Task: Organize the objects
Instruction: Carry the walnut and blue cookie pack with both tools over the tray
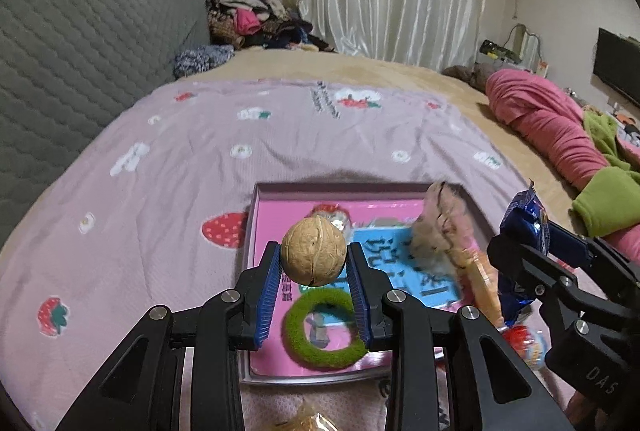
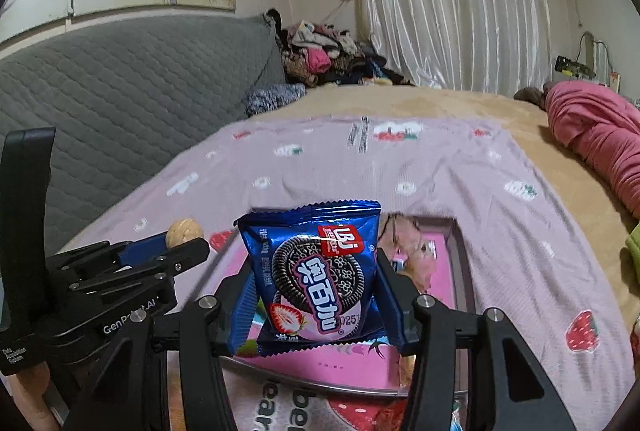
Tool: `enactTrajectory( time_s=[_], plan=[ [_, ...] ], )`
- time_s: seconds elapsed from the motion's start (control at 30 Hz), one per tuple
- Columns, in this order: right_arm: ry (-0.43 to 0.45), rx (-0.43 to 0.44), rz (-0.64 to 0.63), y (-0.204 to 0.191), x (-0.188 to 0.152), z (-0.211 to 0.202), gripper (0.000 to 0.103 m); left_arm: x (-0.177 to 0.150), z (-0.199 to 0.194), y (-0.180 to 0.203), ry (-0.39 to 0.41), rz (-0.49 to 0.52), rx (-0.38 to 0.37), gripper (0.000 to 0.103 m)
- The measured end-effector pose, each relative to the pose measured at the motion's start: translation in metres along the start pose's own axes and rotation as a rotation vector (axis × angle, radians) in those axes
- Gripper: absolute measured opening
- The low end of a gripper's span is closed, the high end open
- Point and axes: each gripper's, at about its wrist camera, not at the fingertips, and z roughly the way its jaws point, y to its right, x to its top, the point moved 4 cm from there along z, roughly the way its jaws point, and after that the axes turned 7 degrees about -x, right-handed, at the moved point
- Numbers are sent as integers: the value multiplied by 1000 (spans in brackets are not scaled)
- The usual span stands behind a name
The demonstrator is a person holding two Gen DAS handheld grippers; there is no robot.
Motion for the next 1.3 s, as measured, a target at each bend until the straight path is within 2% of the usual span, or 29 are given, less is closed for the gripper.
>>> enactTrajectory(
  time_s=[0.23,0.4,0.7,1.3],
  plan=[
    [-64,-14,-19,4,-15,35,53,-18,35,-3,-63,18,19,34],
    [-102,-13,-38,0,-25,47,53,-25,48,-6,-91,6,-2,34],
    [-146,-24,-51,-1,-37,60,53,-32,59,0,-120,21,-26,34],
    [-230,-59,-79,0,-52,84,53,-42,73,-3,-177,25,-19,34]
  ],
)
